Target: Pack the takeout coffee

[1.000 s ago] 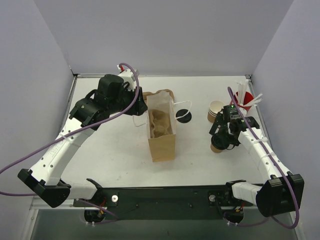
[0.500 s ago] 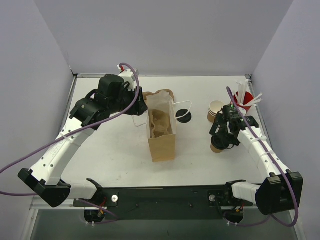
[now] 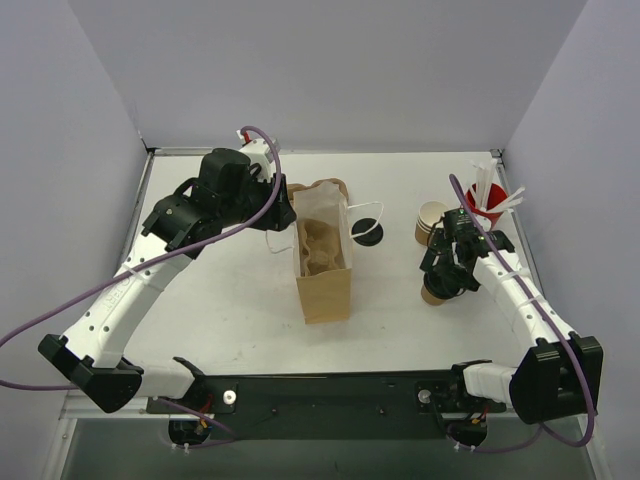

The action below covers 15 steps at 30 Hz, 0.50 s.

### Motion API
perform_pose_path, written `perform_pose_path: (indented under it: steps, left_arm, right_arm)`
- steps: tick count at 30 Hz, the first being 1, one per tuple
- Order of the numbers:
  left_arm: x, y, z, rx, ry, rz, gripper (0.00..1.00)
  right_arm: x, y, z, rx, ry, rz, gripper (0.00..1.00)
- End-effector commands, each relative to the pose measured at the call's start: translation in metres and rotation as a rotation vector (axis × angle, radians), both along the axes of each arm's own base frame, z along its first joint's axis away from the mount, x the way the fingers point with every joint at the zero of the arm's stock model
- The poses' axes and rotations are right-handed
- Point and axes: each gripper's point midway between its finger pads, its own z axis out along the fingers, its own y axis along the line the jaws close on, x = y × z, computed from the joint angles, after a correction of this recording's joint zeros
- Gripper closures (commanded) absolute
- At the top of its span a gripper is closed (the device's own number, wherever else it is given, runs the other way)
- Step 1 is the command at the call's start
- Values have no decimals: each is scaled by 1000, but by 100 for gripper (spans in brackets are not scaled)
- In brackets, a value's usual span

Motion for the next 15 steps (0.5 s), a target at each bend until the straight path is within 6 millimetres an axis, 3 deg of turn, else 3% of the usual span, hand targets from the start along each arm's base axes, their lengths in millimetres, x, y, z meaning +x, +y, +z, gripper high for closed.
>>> perform_pose_path:
  steps: [1,15]
  left_arm:
    - [6,-4,13,-27,-49,-9,44]
    - [7,-4,10,-22,-45,-10,44]
  right_arm:
    - [-8,-4,-12,-17,51,-4,24]
    - [-6,-4,0,-65,47,20,23]
